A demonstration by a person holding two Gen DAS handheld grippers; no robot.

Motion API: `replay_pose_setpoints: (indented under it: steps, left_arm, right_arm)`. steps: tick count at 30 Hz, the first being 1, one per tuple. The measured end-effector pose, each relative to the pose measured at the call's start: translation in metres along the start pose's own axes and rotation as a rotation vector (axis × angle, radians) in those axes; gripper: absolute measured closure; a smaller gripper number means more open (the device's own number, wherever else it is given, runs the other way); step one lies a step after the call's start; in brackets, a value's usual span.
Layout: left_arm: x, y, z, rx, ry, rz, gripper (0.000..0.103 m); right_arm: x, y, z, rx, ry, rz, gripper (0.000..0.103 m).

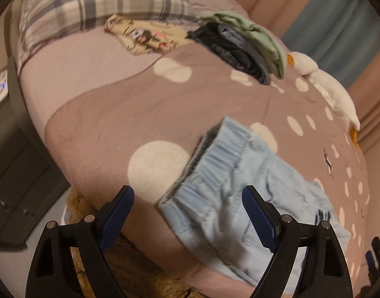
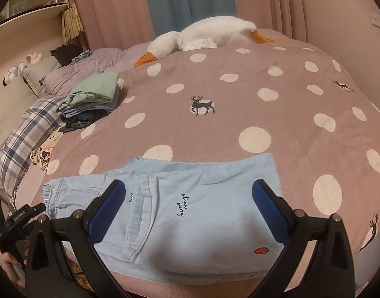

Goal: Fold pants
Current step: 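Grasp the elastic waistband with the left gripper and lift it, then fold the waistband over toward the leg hems with the left gripper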

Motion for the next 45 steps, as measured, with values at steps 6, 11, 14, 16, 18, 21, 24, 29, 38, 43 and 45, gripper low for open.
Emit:
replay_pose_setpoints:
  steps: [6, 11, 14, 16, 18, 21, 24, 29, 38, 43, 45]
  left_arm:
    - [0.002, -0.005, 0.021, 0.095, -0.188, -0.081, 0.015]
    - [-0.01, -0.008, 0.022, 0.064, -0.244, -0.054, 0.019]
    - [-0.013, -0.011, 0.022, 0.041, -0.23, -0.053, 0.031]
    - [-0.009, -0.011, 0.022, 0.029, -0.236, -0.068, 0.047]
    - [-0.004, -0.009, 0.022, 0.022, -0.263, -0.086, 0.061]
    - [-0.009, -0.005, 0.016, 0.002, -0.275, -0.075, 0.065]
    - [-0.029, 0.001, -0.006, -0.071, -0.265, 0.0, 0.067]
    - [-0.083, 0.003, -0.055, -0.174, -0.332, 0.163, 0.068]
    - [-0.175, -0.015, -0.078, -0.178, -0.413, 0.425, 0.068]
    - [-0.212, -0.035, -0.067, -0.147, -0.423, 0.524, 0.068]
    - [-0.228, -0.046, -0.059, -0.12, -0.424, 0.572, 0.068]
  right_arm:
    - [0.002, -0.002, 0.004, 0.011, 0.007, -0.003, 0.001]
    - [0.004, -0.003, 0.007, 0.021, 0.011, -0.005, 0.001]
    - [0.005, -0.003, 0.008, 0.02, 0.022, -0.005, 0.001]
    - [0.005, -0.003, 0.009, 0.021, 0.028, -0.003, 0.001]
    - [0.005, -0.004, 0.009, 0.023, 0.029, -0.003, 0.001]
    - [0.005, -0.005, 0.011, 0.028, 0.034, 0.001, 0.001]
    - [0.003, -0.006, 0.012, 0.032, 0.034, 0.004, 0.001]
    - [-0.002, -0.007, 0.01, 0.026, 0.033, 0.019, 0.001]
    - [-0.016, -0.006, 0.004, 0.009, 0.027, 0.053, 0.001]
    - [-0.027, -0.007, 0.002, 0.005, 0.02, 0.082, 0.001]
    - [-0.032, -0.006, 0.0, 0.001, 0.018, 0.094, 0.001]
Point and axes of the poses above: each gripper's, at about its wrist camera, not at the fingertips, and z roughly the way its jaws point, x to its left, y to its top, the point moved 8 cm from there along z, roughly the way its jaws point, and after that the axes turned 14 degrees about x, right-handed, at the moved point
